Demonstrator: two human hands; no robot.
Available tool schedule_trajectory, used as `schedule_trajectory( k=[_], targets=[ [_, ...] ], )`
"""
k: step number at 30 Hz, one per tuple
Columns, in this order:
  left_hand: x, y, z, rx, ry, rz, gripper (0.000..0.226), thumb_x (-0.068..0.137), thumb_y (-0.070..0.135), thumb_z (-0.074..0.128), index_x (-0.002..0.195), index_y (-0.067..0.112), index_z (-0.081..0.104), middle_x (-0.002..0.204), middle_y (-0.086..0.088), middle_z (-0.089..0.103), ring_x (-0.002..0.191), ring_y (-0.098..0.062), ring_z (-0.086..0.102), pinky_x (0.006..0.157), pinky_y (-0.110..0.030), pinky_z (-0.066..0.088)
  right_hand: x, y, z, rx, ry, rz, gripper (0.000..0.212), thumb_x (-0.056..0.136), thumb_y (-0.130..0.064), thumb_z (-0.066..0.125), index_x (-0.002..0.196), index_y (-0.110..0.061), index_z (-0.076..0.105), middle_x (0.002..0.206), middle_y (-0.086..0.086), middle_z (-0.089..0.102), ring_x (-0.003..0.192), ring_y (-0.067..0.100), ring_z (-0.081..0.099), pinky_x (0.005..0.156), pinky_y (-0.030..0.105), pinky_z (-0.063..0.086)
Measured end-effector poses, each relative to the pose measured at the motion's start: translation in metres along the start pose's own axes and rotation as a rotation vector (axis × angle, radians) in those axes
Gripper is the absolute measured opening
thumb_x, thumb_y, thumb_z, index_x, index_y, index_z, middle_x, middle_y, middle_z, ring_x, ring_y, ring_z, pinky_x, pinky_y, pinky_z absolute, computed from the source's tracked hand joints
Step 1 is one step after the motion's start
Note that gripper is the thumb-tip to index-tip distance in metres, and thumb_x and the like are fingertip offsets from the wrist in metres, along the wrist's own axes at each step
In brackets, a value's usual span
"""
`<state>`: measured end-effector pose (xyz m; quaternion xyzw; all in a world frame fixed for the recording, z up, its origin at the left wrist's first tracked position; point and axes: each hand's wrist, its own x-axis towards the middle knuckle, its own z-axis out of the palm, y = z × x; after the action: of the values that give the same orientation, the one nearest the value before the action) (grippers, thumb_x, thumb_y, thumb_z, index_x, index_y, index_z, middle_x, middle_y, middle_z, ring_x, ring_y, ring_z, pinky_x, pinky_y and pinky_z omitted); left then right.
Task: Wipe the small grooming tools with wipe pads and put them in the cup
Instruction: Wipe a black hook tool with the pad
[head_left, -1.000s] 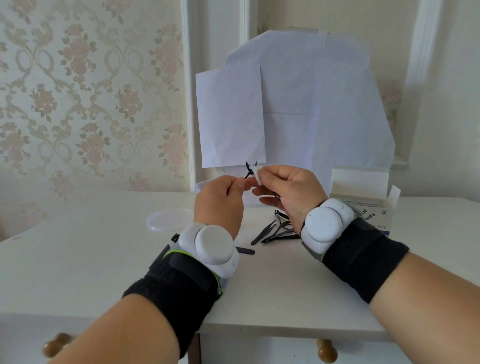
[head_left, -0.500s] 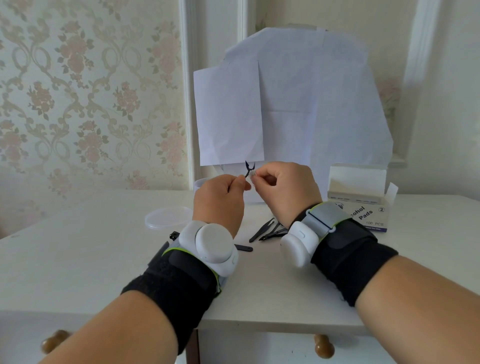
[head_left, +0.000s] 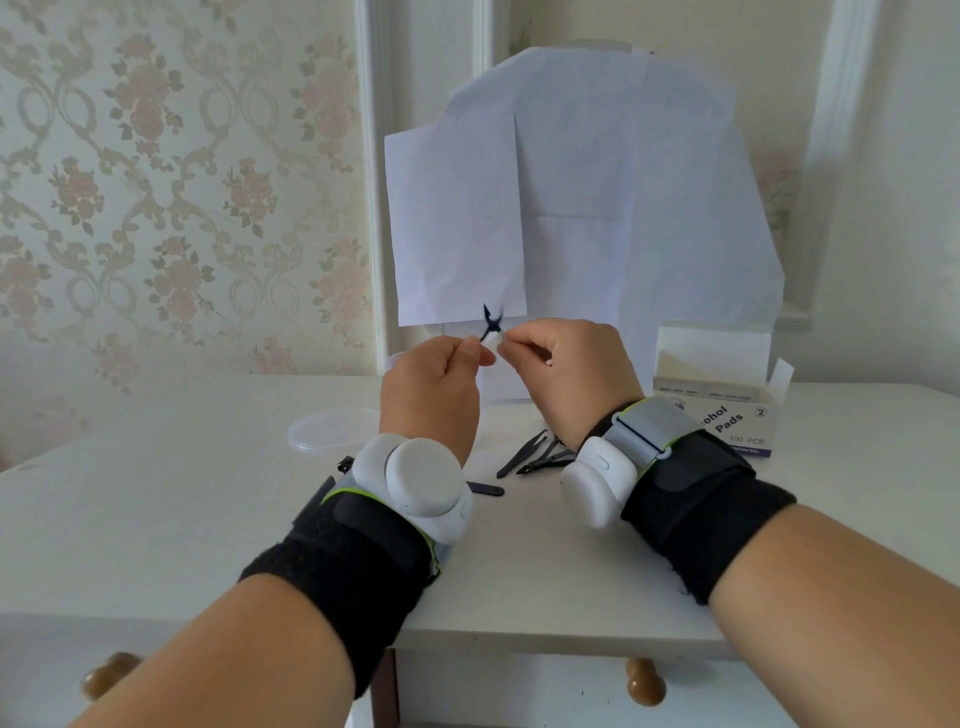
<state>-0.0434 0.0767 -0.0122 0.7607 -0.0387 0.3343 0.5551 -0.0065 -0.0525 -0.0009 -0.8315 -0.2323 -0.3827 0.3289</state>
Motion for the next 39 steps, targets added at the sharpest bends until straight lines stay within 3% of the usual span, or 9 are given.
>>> schedule_trajectory(
  k=[3, 7, 11, 13, 17, 22, 30, 35, 39],
  targets=[
    [0.0, 0.0, 0.001, 0.002, -0.033, -0.009, 0.029, 0.099, 0.03, 0.046, 0.085, 0.023, 0.069, 0.067, 0.006, 0.052, 0.059, -0.015, 0.049, 0.073, -0.043, 0.056, 0.001, 0.001, 0.001, 0.024, 0.028, -0.054, 0.02, 0.094, -0.03, 0.06, 0.082, -0.018, 0.071, 0.065, -0.001, 0.063, 0.066, 0.022, 0.057, 0.067, 0.039, 0.052],
    [0.001, -0.001, -0.001, -0.022, 0.051, 0.023, 0.03, 0.099, 0.025, 0.043, 0.077, 0.025, 0.063, 0.063, 0.009, 0.05, 0.057, -0.016, 0.046, 0.062, -0.029, 0.041, 0.002, 0.005, 0.002, 0.053, -0.001, 0.009, 0.02, 0.094, -0.033, 0.061, 0.082, -0.021, 0.071, 0.065, -0.001, 0.064, 0.067, 0.023, 0.058, 0.068, 0.039, 0.052],
    [0.003, -0.002, -0.002, -0.074, 0.121, 0.015, 0.031, 0.1, 0.029, 0.042, 0.079, 0.023, 0.064, 0.063, 0.006, 0.051, 0.054, -0.016, 0.046, 0.053, -0.023, 0.039, 0.002, 0.005, 0.0, 0.16, -0.018, 0.09, 0.016, 0.094, -0.03, 0.061, 0.09, -0.023, 0.074, 0.077, -0.002, 0.072, 0.075, 0.018, 0.068, 0.075, 0.031, 0.055],
    [0.003, -0.002, -0.002, -0.073, 0.125, 0.019, 0.031, 0.101, 0.029, 0.042, 0.08, 0.022, 0.064, 0.063, 0.005, 0.05, 0.054, -0.017, 0.046, 0.05, -0.023, 0.037, 0.001, 0.003, -0.002, 0.283, -0.033, 0.135, 0.014, 0.095, -0.025, 0.062, 0.092, -0.02, 0.075, 0.077, -0.002, 0.072, 0.068, 0.014, 0.07, 0.071, 0.023, 0.055],
    [0.0, 0.002, -0.005, -0.118, 0.088, 0.001, 0.026, 0.099, 0.027, 0.046, 0.087, 0.018, 0.067, 0.061, -0.002, 0.054, 0.047, -0.011, 0.048, 0.037, -0.017, 0.037, -0.001, 0.003, -0.005, 0.471, -0.031, 0.184, 0.016, 0.096, -0.022, 0.061, 0.097, -0.014, 0.075, 0.071, 0.004, 0.067, 0.053, 0.013, 0.061, 0.056, 0.023, 0.056],
    [-0.005, 0.008, -0.006, -0.226, 0.076, -0.004, 0.019, 0.095, 0.035, 0.056, 0.095, 0.021, 0.068, 0.078, 0.004, 0.069, 0.067, -0.005, 0.068, 0.046, -0.019, 0.05, 0.0, 0.005, -0.007, 0.541, -0.019, 0.208, 0.015, 0.096, -0.018, 0.061, 0.088, -0.022, 0.073, 0.065, -0.001, 0.059, 0.05, 0.01, 0.05, 0.05, 0.022, 0.049],
    [0.0, 0.004, -0.011, -0.329, 0.06, -0.083, 0.01, 0.092, 0.021, 0.063, 0.093, 0.014, 0.069, 0.07, 0.003, 0.072, 0.066, -0.012, 0.071, 0.056, -0.023, 0.054, -0.001, 0.004, -0.004, 0.58, -0.048, 0.212, 0.011, 0.093, -0.015, 0.065, 0.091, -0.018, 0.076, 0.068, 0.0, 0.065, 0.052, 0.01, 0.055, 0.052, 0.023, 0.05],
    [0.002, 0.005, -0.01, -0.427, 0.064, -0.14, 0.013, 0.097, 0.014, 0.055, 0.098, 0.005, 0.066, 0.076, -0.006, 0.072, 0.063, -0.013, 0.07, 0.062, -0.024, 0.058, -0.002, 0.004, -0.005, 0.56, -0.009, 0.191, 0.014, 0.093, -0.017, 0.065, 0.092, -0.021, 0.078, 0.075, -0.001, 0.073, 0.058, 0.012, 0.063, 0.055, 0.025, 0.054],
    [0.003, 0.006, -0.009, -0.519, 0.056, -0.17, 0.011, 0.1, 0.013, 0.048, 0.093, 0.012, 0.058, 0.079, -0.006, 0.073, 0.067, -0.015, 0.072, 0.063, -0.024, 0.057, -0.002, 0.003, -0.007, 0.585, -0.035, 0.204, 0.015, 0.095, -0.015, 0.063, 0.094, -0.018, 0.078, 0.078, 0.002, 0.075, 0.062, 0.015, 0.067, 0.058, 0.026, 0.056]
  ],
)
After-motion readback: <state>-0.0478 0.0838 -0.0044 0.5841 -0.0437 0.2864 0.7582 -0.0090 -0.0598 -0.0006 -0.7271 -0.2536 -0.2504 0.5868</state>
